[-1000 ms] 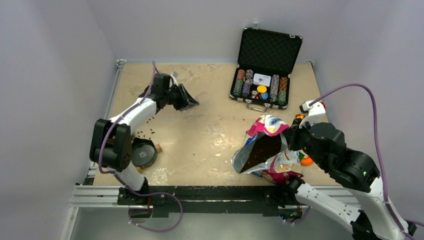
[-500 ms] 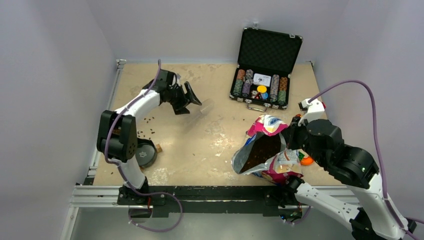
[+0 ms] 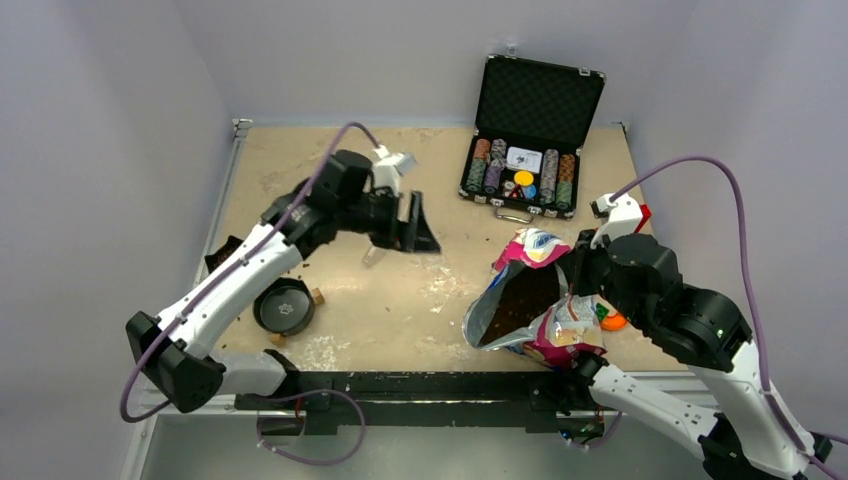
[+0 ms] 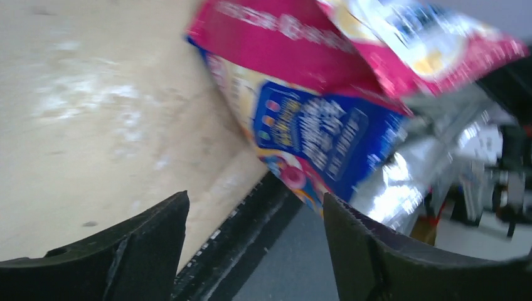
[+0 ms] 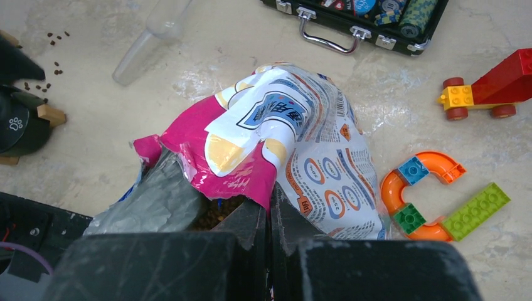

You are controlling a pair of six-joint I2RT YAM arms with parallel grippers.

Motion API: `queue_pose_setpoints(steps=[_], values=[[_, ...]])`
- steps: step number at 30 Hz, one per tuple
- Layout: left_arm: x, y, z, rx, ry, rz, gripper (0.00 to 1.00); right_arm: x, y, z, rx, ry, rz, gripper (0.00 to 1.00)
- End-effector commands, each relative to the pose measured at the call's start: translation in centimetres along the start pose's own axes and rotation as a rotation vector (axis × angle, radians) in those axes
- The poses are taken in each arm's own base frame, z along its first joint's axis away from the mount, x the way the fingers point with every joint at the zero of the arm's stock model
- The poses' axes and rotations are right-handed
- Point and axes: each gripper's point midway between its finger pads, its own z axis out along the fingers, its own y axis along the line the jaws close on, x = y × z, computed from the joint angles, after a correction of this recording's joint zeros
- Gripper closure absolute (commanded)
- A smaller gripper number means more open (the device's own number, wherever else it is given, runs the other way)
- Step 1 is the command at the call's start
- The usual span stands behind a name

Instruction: Serve the pet food

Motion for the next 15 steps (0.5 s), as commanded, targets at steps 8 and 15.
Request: queue_pose_setpoints(steps=[8,15], values=[[6.6,-12.9,6.3,0.218,0.169,0.453,0.16,-4.0,1.6,-0.9,-0.08,-0.135,0.038,1.0],[7.3,-13.4,10.4,0.127,0.258,0.489,0.25,-3.2,1.3,-1.2,-0.082,-0.113,0.034,1.0]])
